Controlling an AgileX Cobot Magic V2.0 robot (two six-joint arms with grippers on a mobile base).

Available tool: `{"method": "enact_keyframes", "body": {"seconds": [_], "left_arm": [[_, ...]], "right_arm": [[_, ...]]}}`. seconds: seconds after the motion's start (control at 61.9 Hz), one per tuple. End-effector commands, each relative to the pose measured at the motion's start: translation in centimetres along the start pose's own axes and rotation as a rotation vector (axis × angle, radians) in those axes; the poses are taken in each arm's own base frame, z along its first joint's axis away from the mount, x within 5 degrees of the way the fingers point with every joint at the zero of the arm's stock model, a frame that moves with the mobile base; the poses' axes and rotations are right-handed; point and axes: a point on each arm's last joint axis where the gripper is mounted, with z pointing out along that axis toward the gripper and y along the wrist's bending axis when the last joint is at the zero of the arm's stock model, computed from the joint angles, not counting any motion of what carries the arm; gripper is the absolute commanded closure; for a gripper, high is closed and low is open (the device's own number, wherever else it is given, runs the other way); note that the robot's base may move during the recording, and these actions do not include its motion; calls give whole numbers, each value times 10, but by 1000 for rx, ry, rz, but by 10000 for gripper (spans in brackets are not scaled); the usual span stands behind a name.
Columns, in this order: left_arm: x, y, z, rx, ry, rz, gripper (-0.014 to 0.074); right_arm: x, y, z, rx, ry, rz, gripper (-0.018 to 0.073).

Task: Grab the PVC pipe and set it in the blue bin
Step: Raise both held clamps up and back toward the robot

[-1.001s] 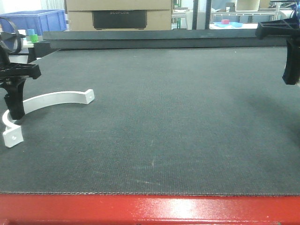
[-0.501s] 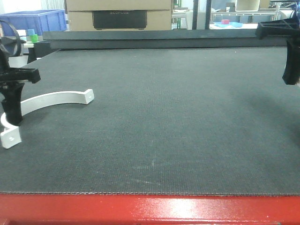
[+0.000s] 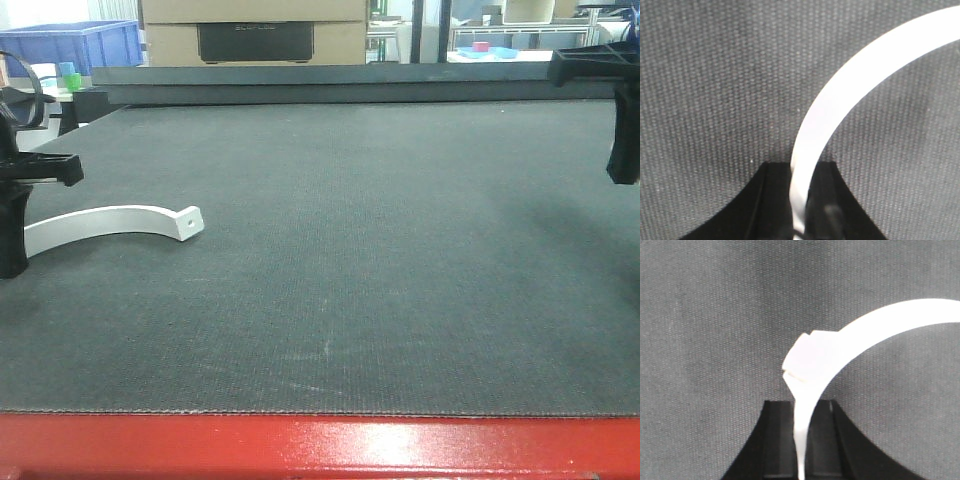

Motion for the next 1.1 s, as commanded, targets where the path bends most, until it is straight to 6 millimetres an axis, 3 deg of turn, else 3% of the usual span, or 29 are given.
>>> {"method": "enact_keyframes", "body": {"seconds": [0.0,0.162,0.42,0.646,0.84,1.082], "left_arm": [[3,0,-9,0,-7,-5,707],[9,1,-37,0,-93,-28,707],[25,1,-96,16,-307,-36,707],[46,1,-131,50,-490,-64,707],[74,2,-137,78,-636,-72,707],[118,5,-124,92,-821,-74,707]], "right_arm": [[-1,0,-3,4,-11,-15,712],[2,0,-14,-1,-33,-16,712],[7,0,-49,-28,-161,-18,712],[9,0,-77,-58,-305,-21,712],[17,-2,-88,-76,-451,-66,712],[55,-11,-73,-92,-592,-92,712]]}}
